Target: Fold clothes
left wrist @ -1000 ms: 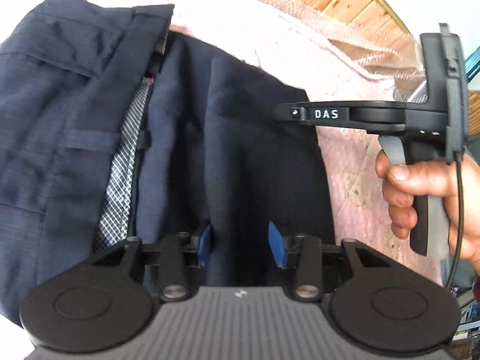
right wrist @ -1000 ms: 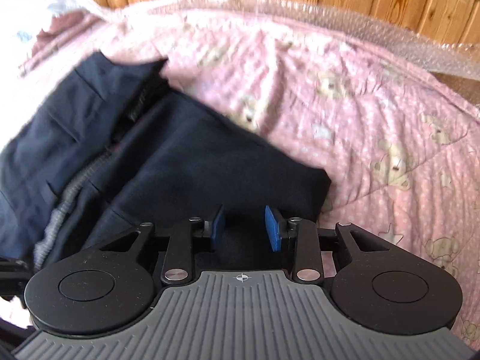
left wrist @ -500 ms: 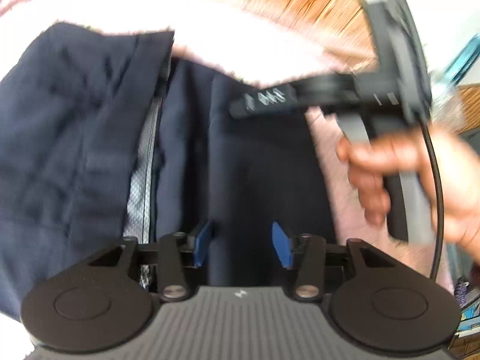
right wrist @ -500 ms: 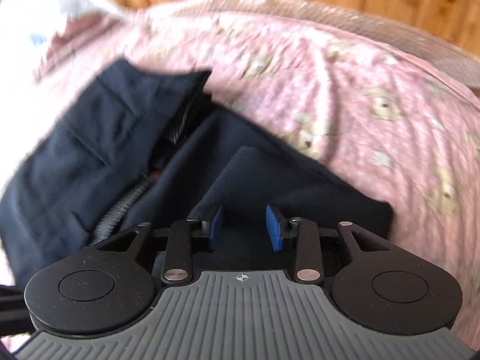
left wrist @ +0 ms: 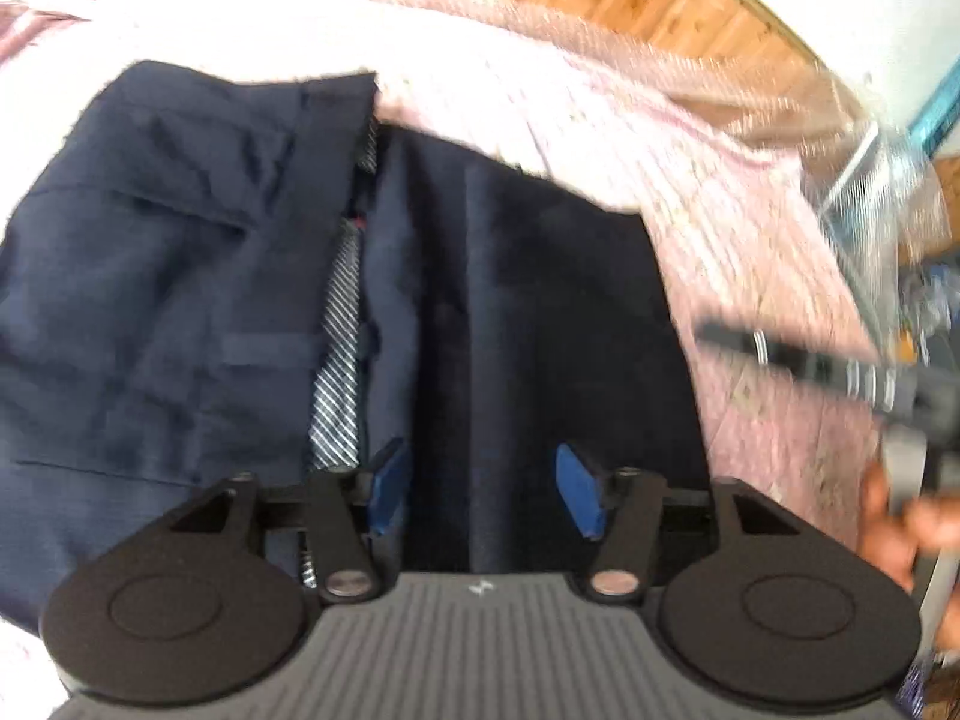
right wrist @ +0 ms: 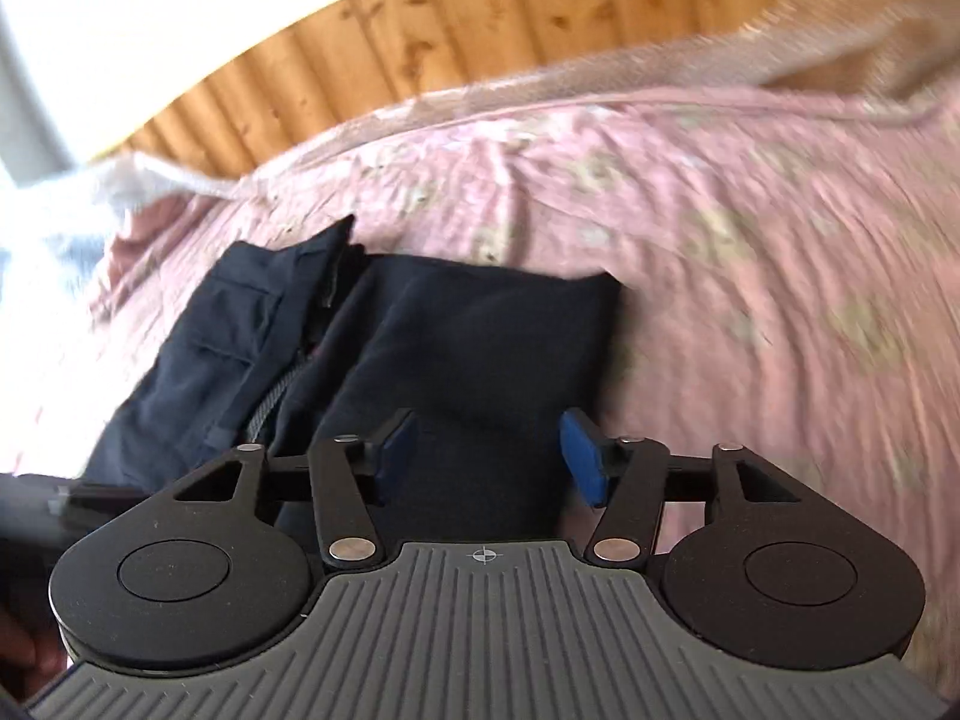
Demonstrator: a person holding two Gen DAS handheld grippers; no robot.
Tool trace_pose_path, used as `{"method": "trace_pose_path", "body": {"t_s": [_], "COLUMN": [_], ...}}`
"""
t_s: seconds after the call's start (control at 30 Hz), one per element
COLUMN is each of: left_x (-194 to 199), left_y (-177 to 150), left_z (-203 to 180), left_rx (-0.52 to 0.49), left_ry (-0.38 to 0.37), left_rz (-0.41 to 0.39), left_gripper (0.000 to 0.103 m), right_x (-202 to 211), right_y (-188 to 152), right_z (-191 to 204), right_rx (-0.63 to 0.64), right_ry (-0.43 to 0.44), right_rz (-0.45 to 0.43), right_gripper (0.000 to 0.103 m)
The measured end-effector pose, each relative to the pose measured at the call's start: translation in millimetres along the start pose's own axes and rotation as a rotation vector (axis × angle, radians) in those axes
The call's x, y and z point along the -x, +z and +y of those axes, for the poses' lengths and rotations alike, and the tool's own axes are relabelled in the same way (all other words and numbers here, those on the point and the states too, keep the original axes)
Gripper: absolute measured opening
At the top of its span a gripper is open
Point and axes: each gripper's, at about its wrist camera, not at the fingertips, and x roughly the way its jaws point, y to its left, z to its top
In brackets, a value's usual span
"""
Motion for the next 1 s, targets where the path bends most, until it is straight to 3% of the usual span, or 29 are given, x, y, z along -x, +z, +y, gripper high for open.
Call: {"method": "trace_pose_path", "body": {"t_s": [0.1, 0.23, 0.3, 0.37, 0.47, 0.77, 0.9, 0.93, 1.0], "left_x": [10, 13, 8, 3, -5, -39, -49, -50, -52], "left_y": [9, 26, 37, 47, 61, 65, 59, 57, 54], "left_z": [-4, -18, -31, -44, -65, -98, -100, -99, -98], "left_rx": [0.021, 0.002, -0.036, -0.074, -0.142, -0.313, -0.419, -0.459, -0.537], "left_ry": [0.001, -0.010, -0.024, -0.037, -0.039, -0.076, -0.048, -0.032, 0.001], "left_rz": [-0.027, -0.028, -0.006, 0.015, 0.051, 0.175, 0.241, 0.244, 0.250], "left_gripper": [0.070, 0.080, 0.080, 0.086, 0.085, 0.085, 0.085, 0.079, 0.030], "right_x": [6, 3, 2, 0, 5, 30, 34, 33, 32], "right_y": [-22, -39, -48, -57, -62, -59, -63, -64, -65], "right_z": [-11, 4, 12, 20, 30, 78, 102, 107, 118], "right_rx": [-0.075, -0.009, 0.025, 0.058, 0.100, 0.279, 0.341, 0.351, 0.363], "right_ry": [0.020, 0.024, 0.026, 0.029, 0.030, 0.000, -0.015, -0.016, -0.011], "right_rz": [0.051, 0.064, 0.071, 0.078, 0.055, -0.082, -0.123, -0.131, -0.142], "right_gripper": [0.057, 0.059, 0.055, 0.031, 0.013, 0.008, 0.008, 0.007, 0.007]}}
